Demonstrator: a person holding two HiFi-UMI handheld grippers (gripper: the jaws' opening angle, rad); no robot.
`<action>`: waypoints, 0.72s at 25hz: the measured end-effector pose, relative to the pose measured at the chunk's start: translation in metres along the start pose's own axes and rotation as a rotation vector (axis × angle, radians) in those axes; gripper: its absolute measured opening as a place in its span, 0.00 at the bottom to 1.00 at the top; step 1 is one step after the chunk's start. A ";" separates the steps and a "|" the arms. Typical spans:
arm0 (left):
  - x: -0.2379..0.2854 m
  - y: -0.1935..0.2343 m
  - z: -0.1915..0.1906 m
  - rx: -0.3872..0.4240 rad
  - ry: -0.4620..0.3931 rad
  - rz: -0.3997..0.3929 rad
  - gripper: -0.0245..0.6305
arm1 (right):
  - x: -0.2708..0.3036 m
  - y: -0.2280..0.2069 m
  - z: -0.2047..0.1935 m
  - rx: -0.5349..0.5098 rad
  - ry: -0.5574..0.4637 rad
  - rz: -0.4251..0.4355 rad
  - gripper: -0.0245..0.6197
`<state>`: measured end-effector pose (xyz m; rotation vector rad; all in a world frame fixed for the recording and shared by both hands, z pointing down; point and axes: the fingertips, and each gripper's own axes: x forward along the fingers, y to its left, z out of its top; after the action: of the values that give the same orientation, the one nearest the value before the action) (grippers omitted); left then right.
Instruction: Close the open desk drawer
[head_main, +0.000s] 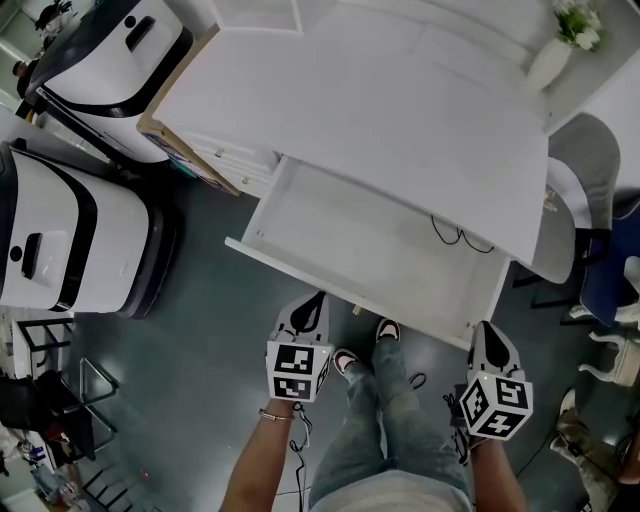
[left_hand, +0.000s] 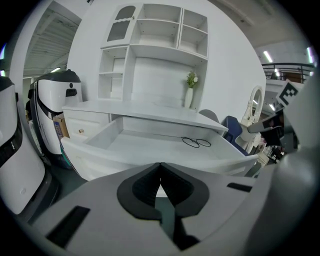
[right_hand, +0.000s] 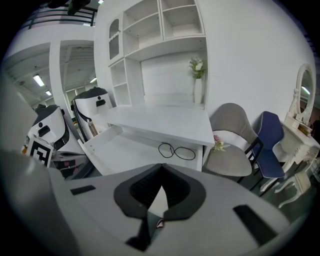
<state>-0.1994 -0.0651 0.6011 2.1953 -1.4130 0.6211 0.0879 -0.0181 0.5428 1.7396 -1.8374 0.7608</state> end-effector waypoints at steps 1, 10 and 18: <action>0.001 -0.001 0.001 0.006 0.002 -0.005 0.07 | 0.000 0.000 0.000 0.004 0.001 -0.003 0.05; 0.006 -0.002 0.003 0.033 0.010 -0.032 0.07 | 0.001 -0.004 0.002 0.027 -0.004 -0.024 0.05; 0.010 -0.005 0.006 0.045 0.023 -0.035 0.07 | 0.000 -0.010 0.004 0.040 -0.008 -0.041 0.05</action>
<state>-0.1907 -0.0741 0.6023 2.2353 -1.3588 0.6704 0.0976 -0.0212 0.5401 1.8023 -1.7974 0.7809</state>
